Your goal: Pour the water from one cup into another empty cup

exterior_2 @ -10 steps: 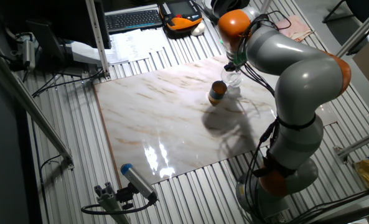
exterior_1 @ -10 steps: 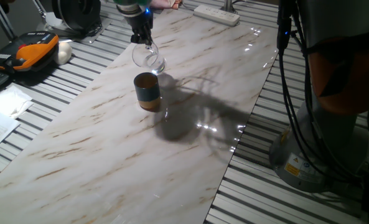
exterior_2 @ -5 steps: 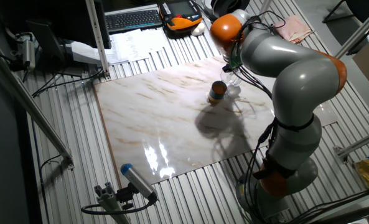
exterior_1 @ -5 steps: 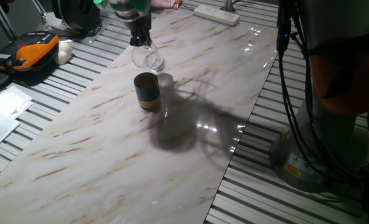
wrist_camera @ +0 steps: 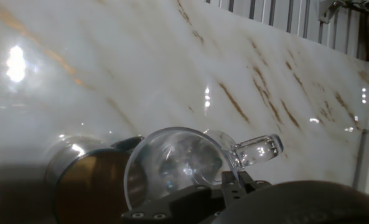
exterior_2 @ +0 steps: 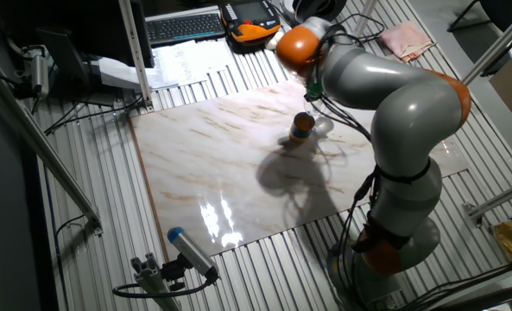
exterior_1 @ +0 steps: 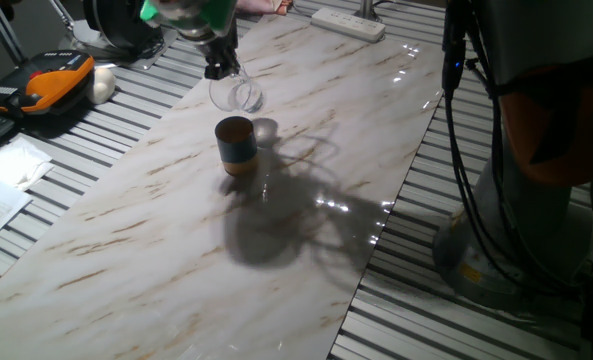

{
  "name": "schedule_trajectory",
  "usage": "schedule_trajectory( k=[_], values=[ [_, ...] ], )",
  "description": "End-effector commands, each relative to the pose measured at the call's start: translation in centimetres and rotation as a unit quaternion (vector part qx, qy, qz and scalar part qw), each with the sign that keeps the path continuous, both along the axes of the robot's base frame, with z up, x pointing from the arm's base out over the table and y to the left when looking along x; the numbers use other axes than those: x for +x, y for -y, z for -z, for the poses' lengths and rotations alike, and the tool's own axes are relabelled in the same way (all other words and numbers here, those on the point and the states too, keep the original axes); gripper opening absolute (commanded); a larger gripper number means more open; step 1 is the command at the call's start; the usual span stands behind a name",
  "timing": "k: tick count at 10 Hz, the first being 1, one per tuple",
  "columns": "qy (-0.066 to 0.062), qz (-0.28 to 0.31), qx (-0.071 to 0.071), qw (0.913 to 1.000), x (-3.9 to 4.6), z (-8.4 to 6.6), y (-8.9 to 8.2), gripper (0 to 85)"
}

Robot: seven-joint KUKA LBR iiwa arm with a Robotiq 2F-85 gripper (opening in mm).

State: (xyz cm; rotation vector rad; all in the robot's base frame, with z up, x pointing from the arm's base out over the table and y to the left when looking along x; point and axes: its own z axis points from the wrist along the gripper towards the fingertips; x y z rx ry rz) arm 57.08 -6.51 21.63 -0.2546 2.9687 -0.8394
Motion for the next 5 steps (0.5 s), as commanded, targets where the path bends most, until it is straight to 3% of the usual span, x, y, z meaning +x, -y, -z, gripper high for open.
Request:
schedule_trajectory(
  k=[1,3,5],
  values=[
    [0.0,-0.001,-0.005,1.0,-0.06,-0.1,-0.18,0.0],
    [-0.001,-0.007,-0.02,0.9998,-0.18,-0.09,-0.47,0.0],
    [-0.001,-0.01,-0.024,0.9997,-0.22,-0.09,-0.44,0.0]
  ],
)
